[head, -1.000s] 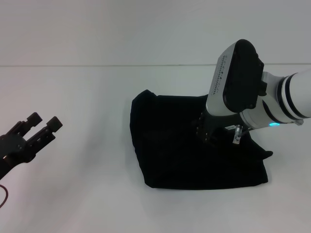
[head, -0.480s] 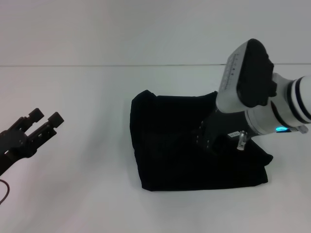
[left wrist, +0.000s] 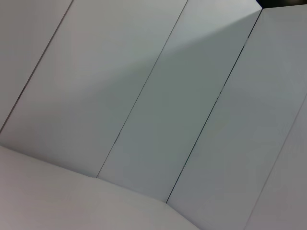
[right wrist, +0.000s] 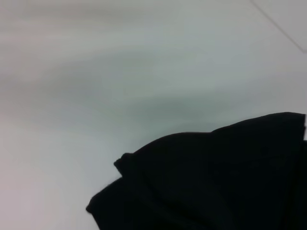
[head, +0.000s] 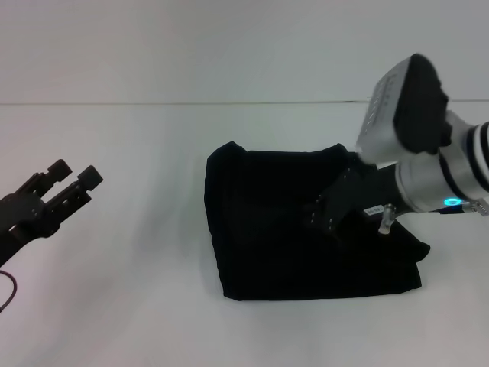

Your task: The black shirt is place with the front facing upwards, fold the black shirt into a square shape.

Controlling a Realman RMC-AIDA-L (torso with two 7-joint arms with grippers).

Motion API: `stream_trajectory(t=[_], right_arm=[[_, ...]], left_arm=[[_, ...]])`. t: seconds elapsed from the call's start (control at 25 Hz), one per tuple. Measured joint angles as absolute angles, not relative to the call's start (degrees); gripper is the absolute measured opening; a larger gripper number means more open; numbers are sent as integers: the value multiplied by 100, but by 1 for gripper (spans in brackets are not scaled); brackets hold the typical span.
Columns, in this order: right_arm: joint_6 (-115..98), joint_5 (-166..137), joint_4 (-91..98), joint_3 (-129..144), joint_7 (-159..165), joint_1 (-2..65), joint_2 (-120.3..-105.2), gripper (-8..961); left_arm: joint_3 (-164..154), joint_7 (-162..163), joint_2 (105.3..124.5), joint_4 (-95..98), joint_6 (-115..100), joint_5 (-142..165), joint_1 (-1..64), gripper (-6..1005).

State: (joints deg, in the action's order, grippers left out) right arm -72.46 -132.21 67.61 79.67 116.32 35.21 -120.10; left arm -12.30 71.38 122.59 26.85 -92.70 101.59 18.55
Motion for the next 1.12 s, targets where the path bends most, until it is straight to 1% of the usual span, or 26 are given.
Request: stream_trajectory(t=[0.56,1.04,1.12], right_arm=[[-7722,-12682,5836,6934,11667,3696,-11987,65],[-7688,-12747,5734,6964,11657,3744,-11984,67],[-7686,-12781,5730,6972,11656,3750,-11991,82]], left_arm=[[-1230,7158,12252,2666,-9306,10155,1863,848],[-1230,7158,12258,2662,-9338,10151,1791,848],[-1230,7155,12263,2663,-9344,10151,1786,848]])
